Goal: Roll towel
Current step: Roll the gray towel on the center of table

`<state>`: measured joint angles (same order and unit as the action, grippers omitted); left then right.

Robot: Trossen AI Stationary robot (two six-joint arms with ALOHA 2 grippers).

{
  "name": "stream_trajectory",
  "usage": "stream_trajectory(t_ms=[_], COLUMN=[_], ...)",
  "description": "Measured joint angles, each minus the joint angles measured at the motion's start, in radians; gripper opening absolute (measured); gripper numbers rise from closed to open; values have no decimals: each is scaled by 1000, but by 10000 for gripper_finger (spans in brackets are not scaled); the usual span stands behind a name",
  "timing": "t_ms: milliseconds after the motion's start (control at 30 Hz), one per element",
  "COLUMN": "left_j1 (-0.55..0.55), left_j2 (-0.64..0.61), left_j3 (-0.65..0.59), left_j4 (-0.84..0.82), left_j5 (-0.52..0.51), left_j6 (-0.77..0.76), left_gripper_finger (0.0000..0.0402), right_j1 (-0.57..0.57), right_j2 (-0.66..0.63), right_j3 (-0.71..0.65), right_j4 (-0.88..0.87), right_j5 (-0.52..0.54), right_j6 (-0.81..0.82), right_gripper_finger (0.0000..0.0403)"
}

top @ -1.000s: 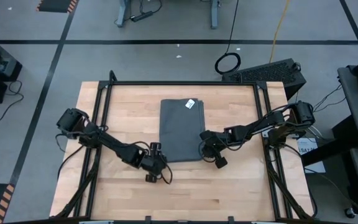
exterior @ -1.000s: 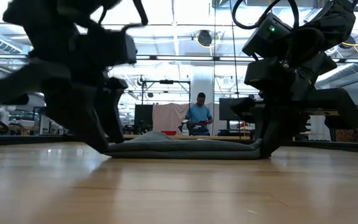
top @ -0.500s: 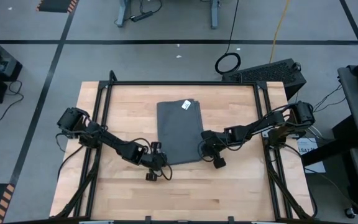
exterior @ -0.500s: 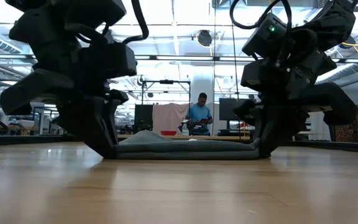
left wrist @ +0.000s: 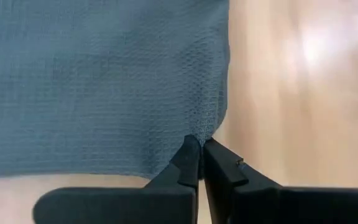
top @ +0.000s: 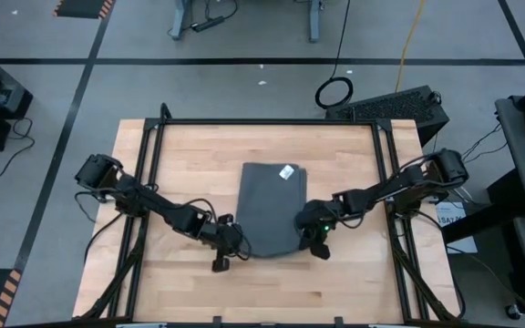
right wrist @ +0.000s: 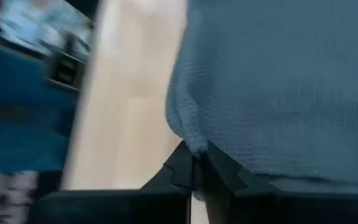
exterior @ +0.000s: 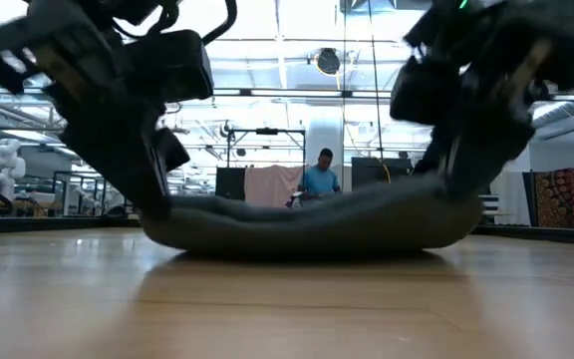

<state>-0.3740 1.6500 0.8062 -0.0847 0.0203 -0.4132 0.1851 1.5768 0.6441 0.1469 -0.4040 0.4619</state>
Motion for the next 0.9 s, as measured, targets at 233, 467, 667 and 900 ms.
stream_trajectory(t_ms=[233,467,667,900], left_j1=[0,7,71,169], left_j2=[-70,-77,-75,-46], left_j3=[0,1,1,-6], left_j4=[27,38,88,126], left_j5=[199,319,346,515], left_j6=[-83,-131,-118,-178], left_gripper_finger=[11,11,11,10], right_j1=[72,120,131,139], right_j2=[-17,-17,-17,-17], right_j3=[1,1,1,1], right_j4=[117,133,120,110], right_j5=[-35,-103,-126,-132], right_j6=[261,391,397,420], right_gripper_finger=[8,8,8,5])
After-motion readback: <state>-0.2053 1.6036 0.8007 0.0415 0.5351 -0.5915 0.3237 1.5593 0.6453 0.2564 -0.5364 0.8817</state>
